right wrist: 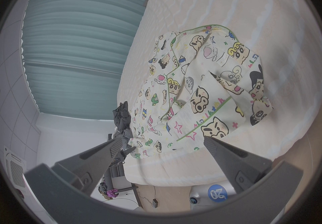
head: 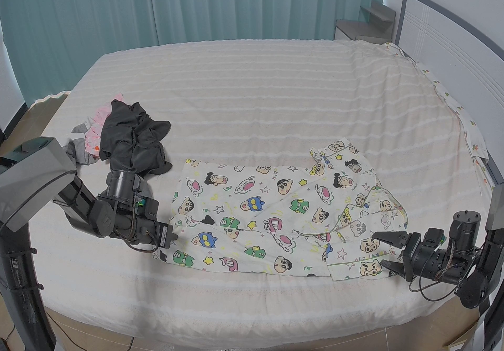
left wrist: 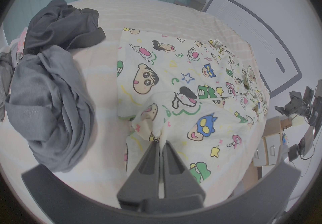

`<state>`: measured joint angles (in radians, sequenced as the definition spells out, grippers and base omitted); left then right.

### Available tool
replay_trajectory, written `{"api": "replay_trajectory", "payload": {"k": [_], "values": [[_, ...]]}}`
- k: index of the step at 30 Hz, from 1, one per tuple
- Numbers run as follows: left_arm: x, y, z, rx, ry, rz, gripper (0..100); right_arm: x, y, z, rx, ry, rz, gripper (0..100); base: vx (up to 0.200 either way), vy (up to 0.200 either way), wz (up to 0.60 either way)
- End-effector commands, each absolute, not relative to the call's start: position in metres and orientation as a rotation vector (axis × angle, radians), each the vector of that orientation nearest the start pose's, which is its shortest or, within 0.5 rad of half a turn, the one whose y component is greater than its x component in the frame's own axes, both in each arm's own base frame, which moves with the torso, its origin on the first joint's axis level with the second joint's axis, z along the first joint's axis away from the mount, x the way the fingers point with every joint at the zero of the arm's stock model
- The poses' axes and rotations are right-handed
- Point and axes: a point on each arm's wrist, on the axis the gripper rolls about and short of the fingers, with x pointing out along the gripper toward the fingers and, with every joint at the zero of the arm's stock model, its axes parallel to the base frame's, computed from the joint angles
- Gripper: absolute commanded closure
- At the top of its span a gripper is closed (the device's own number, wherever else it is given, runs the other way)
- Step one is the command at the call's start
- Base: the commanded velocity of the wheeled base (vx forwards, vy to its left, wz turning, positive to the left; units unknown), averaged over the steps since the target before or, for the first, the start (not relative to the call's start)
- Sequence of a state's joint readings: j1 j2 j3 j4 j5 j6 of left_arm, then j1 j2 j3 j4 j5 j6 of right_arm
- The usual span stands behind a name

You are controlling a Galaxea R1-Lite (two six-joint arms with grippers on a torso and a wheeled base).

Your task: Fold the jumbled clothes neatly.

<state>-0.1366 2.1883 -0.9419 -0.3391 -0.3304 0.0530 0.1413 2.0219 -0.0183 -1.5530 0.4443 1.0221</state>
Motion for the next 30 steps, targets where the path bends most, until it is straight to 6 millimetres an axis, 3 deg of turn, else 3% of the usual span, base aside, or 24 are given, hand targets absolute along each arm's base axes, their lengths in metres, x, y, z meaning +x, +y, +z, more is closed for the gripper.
{"api": "replay_trajectory", "payload": {"k": [1, 8, 19, 30], "values": [[0.356, -0.054, 0.041, -0.055, 0.88, -0.476, 100, 0.218, 0.041, 0.033, 1.043, 0.707, 0.296, 0, 0.0, 0.0, 0.0], [0.352, -0.048, 0.04, -0.075, 0.946, -0.464, 100, 0.229, 0.047, 0.026, 1.037, 0.713, 0.309, 0, 0.0, 0.0, 0.0], [0.345, -0.042, 0.044, -0.105, 1.118, -0.442, 100, 0.23, 0.049, 0.023, 1.034, 0.729, 0.312, 0, 0.0, 0.0, 0.0], [0.346, -0.042, 0.042, -0.097, 1.118, -0.442, 100, 0.229, 0.049, 0.023, 1.034, 0.73, 0.311, 0, 0.0, 0.0, 0.0]]}}
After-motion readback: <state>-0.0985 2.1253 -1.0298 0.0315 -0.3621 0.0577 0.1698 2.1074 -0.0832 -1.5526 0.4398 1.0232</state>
